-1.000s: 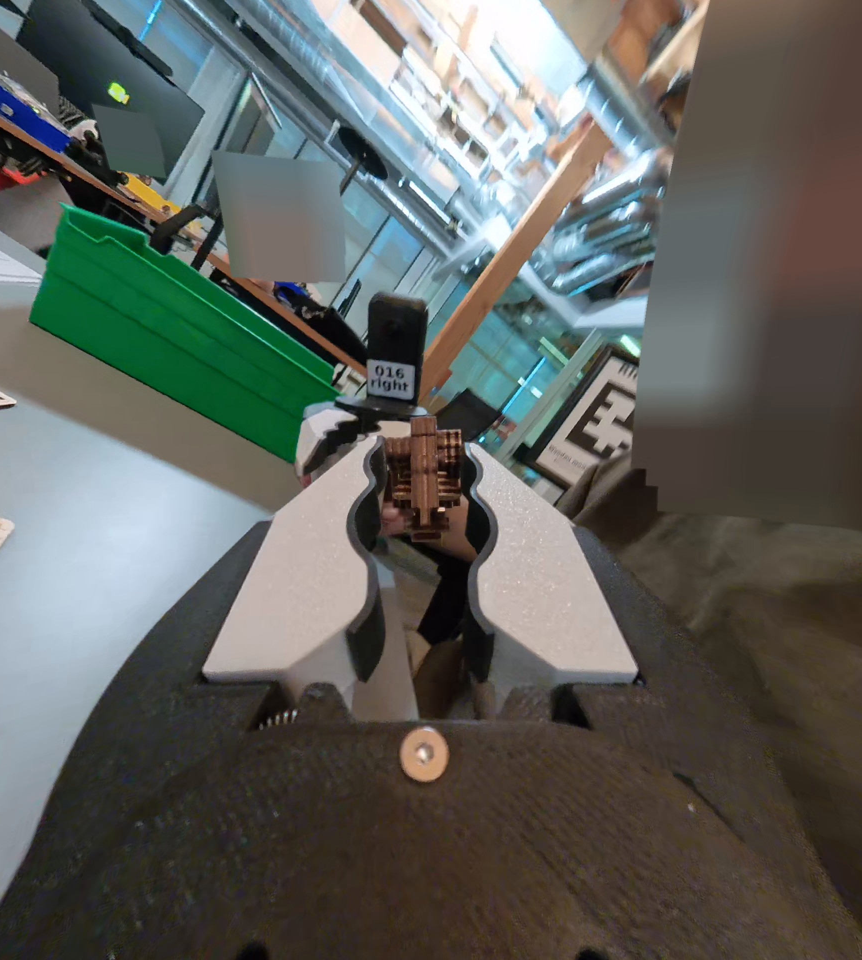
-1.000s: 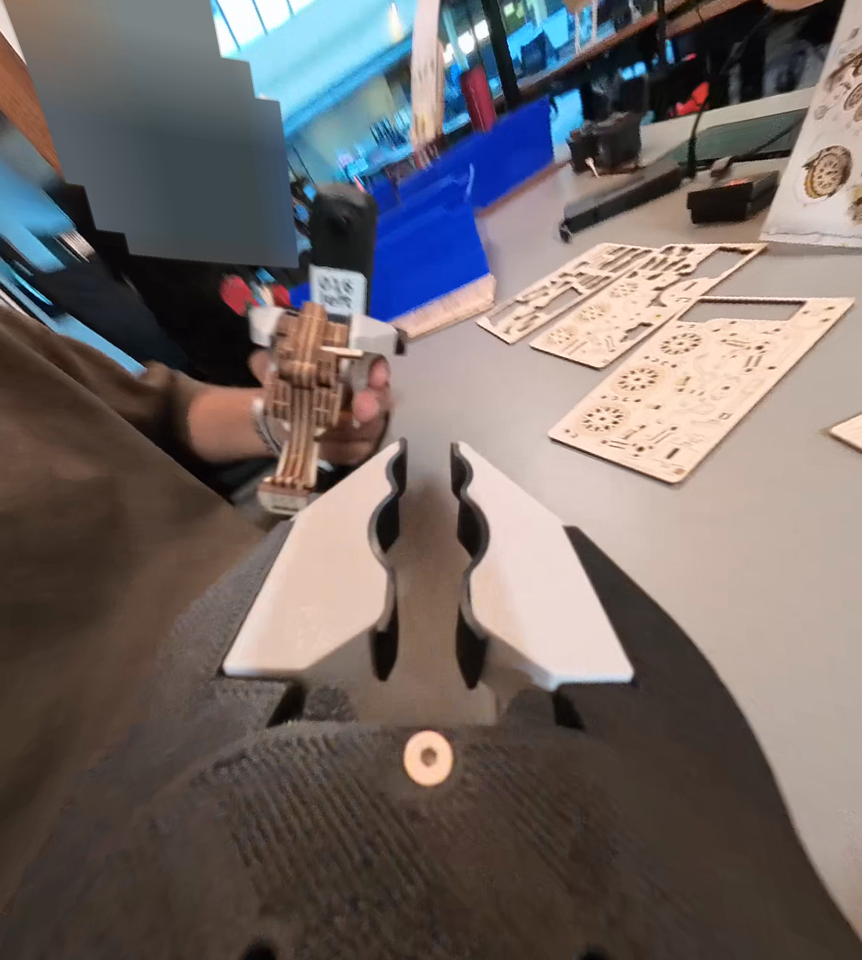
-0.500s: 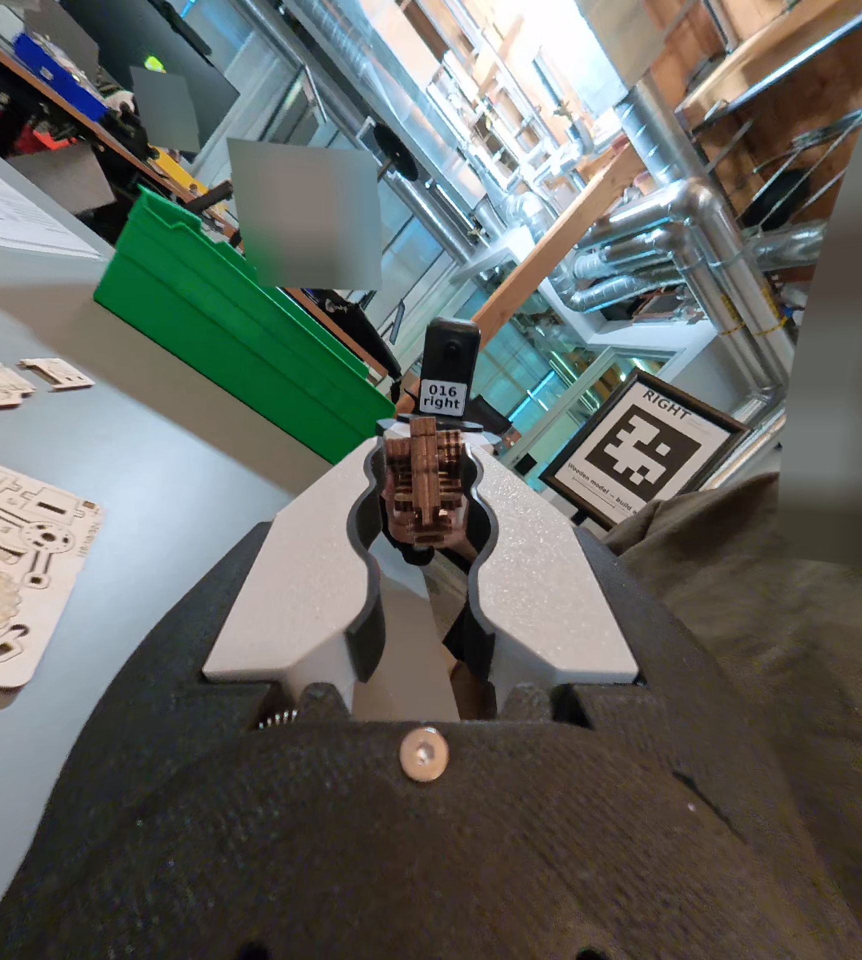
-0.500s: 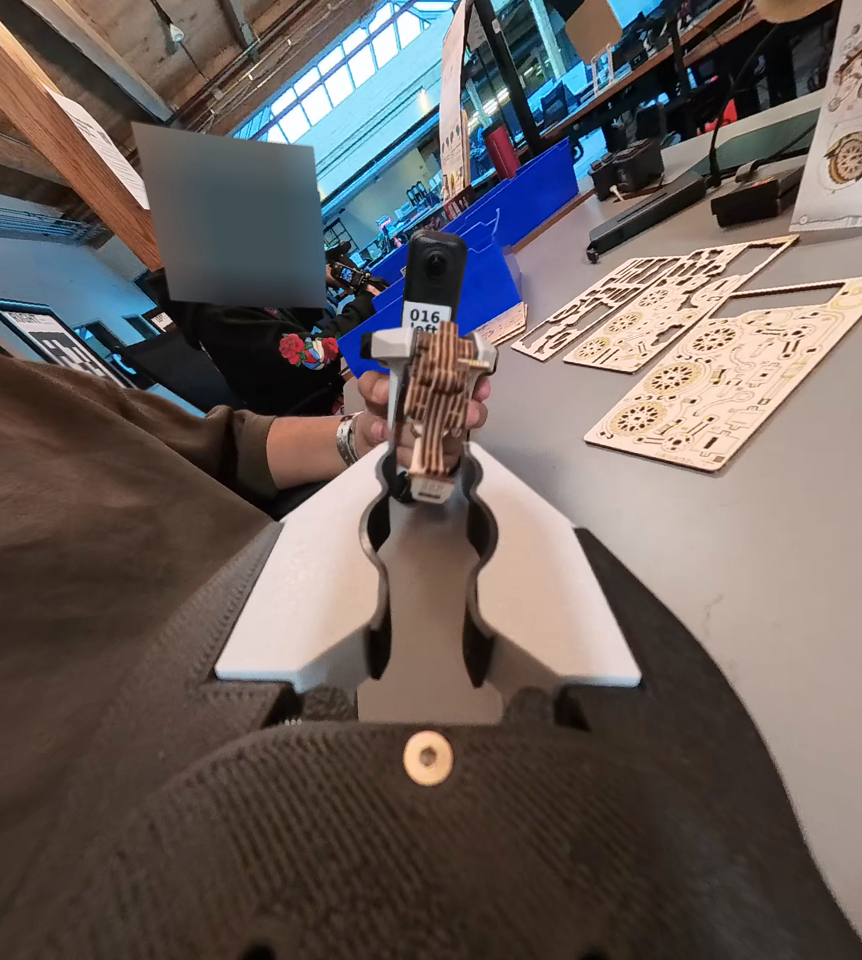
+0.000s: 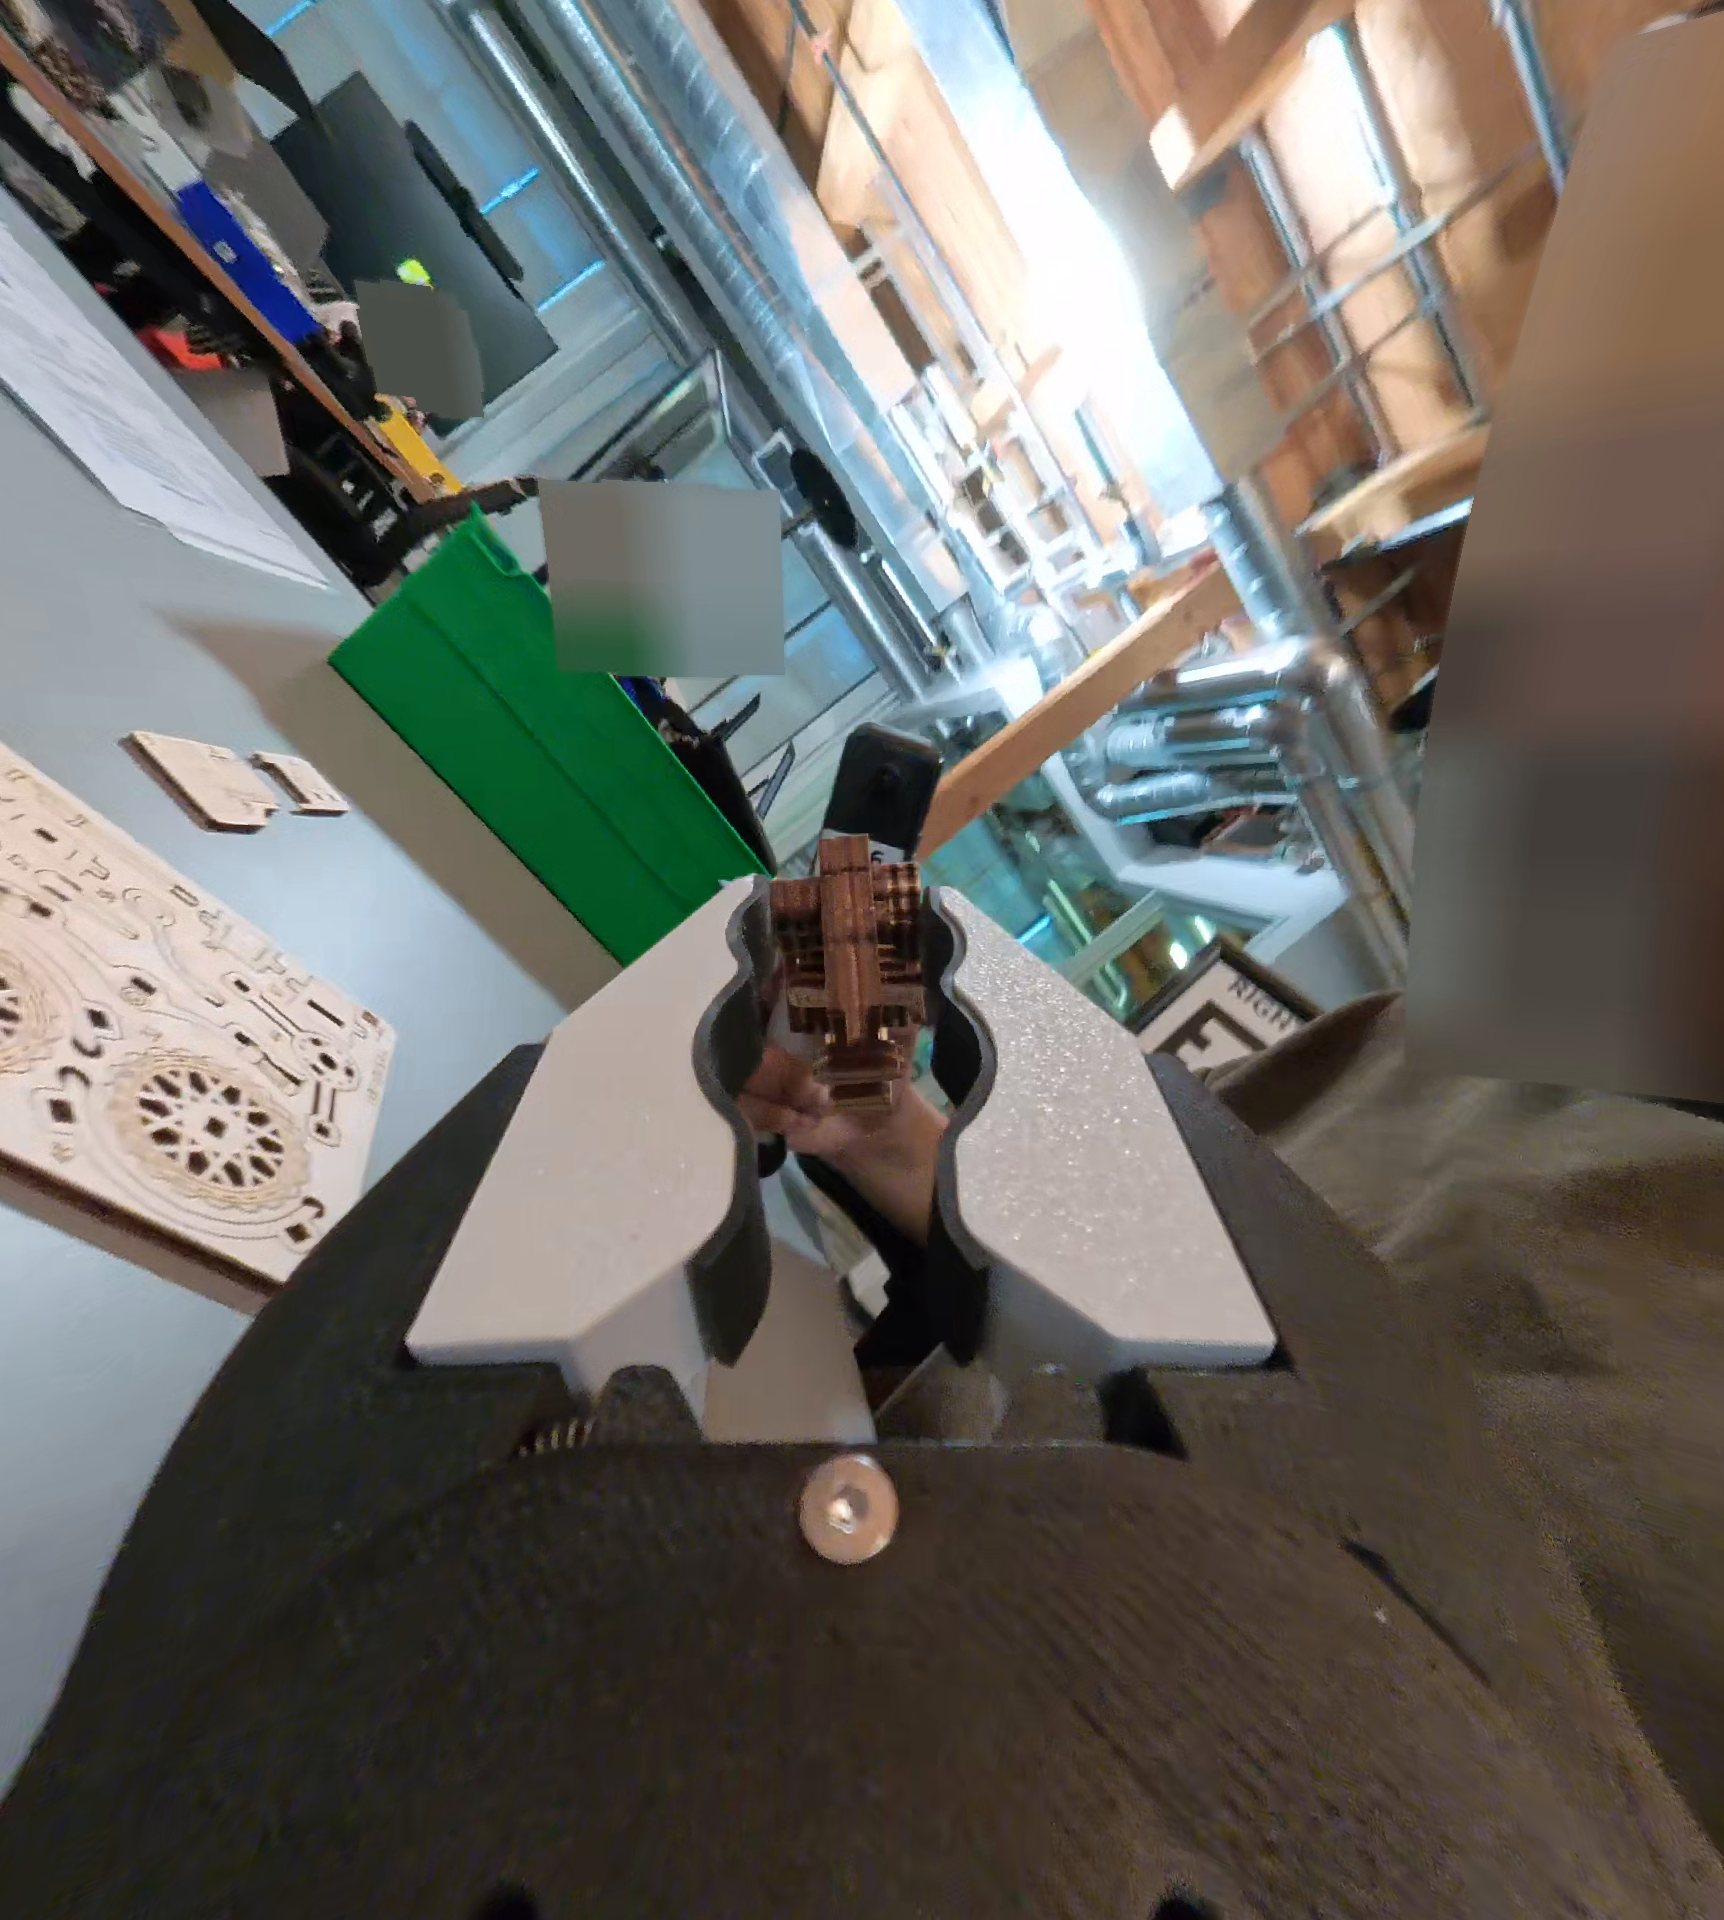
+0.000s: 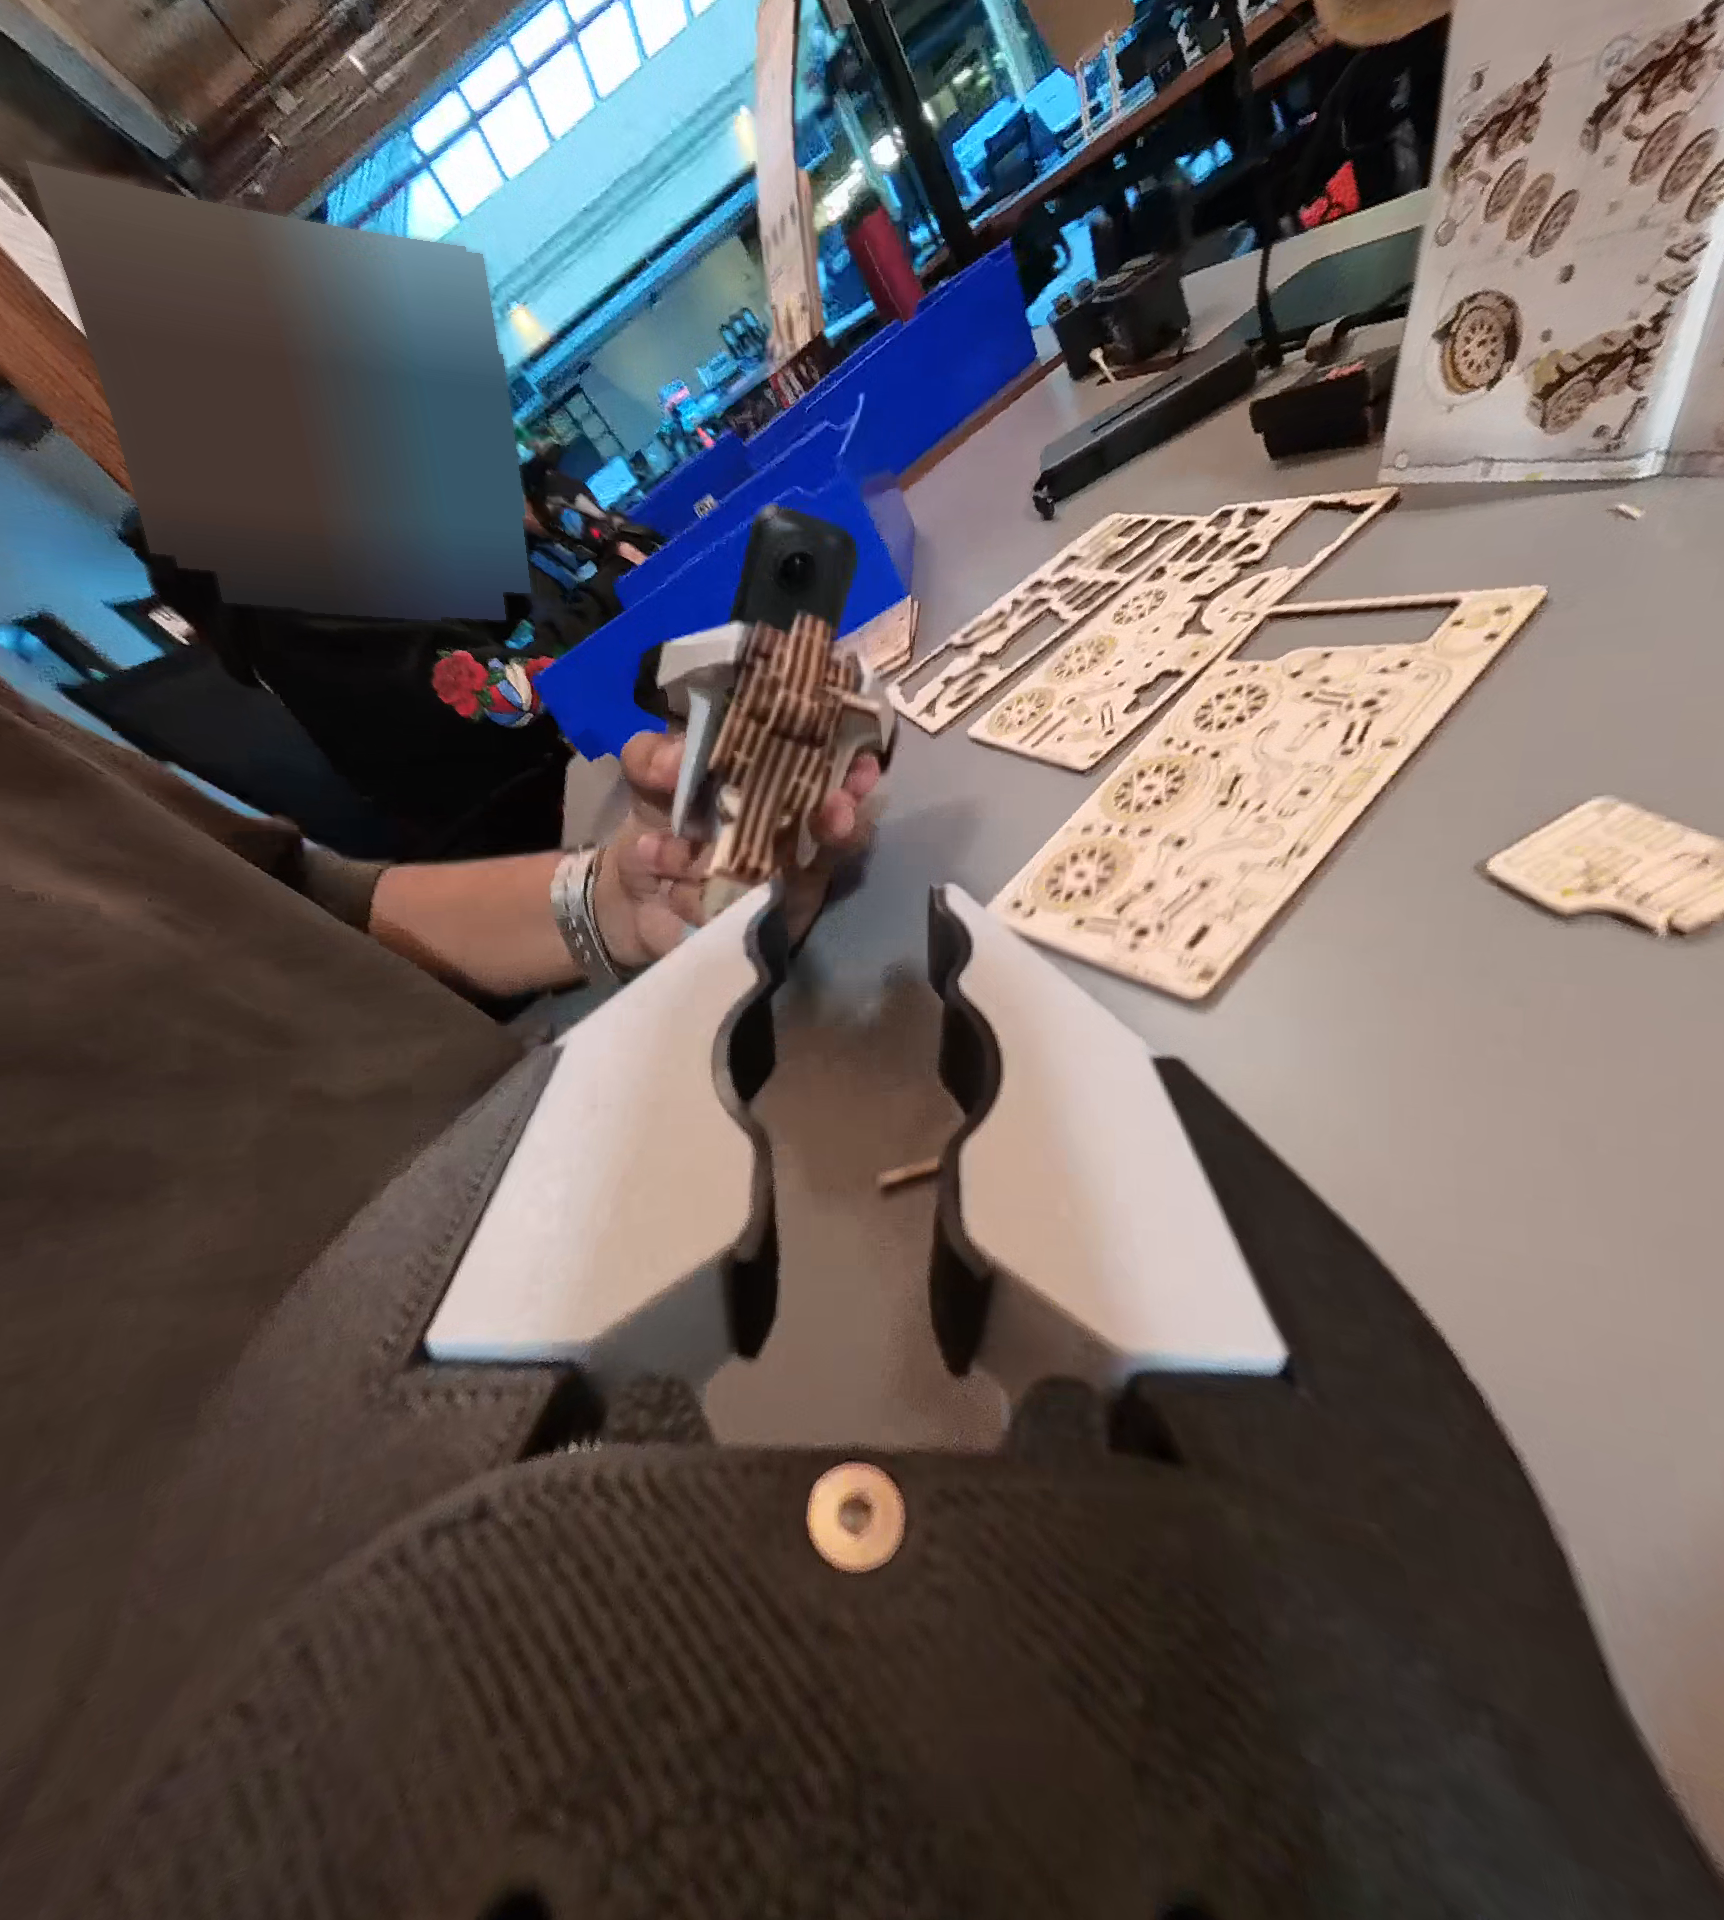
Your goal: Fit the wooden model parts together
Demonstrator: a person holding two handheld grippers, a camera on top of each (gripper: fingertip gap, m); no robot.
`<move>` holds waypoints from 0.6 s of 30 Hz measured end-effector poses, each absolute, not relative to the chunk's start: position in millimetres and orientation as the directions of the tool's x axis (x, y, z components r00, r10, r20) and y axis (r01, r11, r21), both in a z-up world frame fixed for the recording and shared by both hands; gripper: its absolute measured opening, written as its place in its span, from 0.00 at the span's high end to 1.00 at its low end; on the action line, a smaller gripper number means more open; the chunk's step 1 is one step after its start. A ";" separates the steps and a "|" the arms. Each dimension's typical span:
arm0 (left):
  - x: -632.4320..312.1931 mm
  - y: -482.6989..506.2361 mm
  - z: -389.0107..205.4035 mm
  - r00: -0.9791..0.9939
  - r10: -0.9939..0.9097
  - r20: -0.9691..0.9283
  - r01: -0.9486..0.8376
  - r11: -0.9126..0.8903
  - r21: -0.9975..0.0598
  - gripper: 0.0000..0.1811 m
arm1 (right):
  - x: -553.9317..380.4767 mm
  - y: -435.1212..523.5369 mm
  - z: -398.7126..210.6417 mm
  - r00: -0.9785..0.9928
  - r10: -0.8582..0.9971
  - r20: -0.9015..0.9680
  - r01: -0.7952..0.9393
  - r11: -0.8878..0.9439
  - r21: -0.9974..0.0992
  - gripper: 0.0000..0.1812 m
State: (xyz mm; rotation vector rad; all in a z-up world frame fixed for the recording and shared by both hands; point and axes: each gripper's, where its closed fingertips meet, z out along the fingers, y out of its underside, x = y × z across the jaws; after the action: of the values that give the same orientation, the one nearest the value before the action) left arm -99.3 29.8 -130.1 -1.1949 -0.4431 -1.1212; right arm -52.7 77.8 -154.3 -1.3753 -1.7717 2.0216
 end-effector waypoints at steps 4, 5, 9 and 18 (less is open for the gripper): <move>-122.4 35.9 -128.4 0.456 -0.421 0.784 0.874 0.044 -0.485 0.87 | -109.8 90.9 -129.5 -0.586 0.491 -0.645 0.438 -0.477 -0.762 0.87; -128.8 38.1 -127.1 0.481 -0.410 0.775 0.863 0.068 -0.500 0.87 | -123.8 95.8 -117.6 -0.595 0.453 -0.663 0.417 -0.532 -0.737 0.87; -137.5 43.0 -119.6 0.557 -0.407 0.724 0.810 0.075 -0.581 0.87 | -143.5 96.4 -87.0 -0.638 0.323 -0.699 0.385 -0.653 -0.652 0.85; -77.4 3.0 -81.4 0.369 -0.720 0.588 0.790 -0.091 -0.607 0.86 | -91.6 42.6 -111.7 -0.787 0.407 -0.464 0.373 -0.286 -0.883 0.87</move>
State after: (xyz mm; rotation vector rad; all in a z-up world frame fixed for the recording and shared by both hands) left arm -77.4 3.0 -81.4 -1.0821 -0.0815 -1.2617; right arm -91.6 42.6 -111.7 -1.0179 -1.8622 2.2844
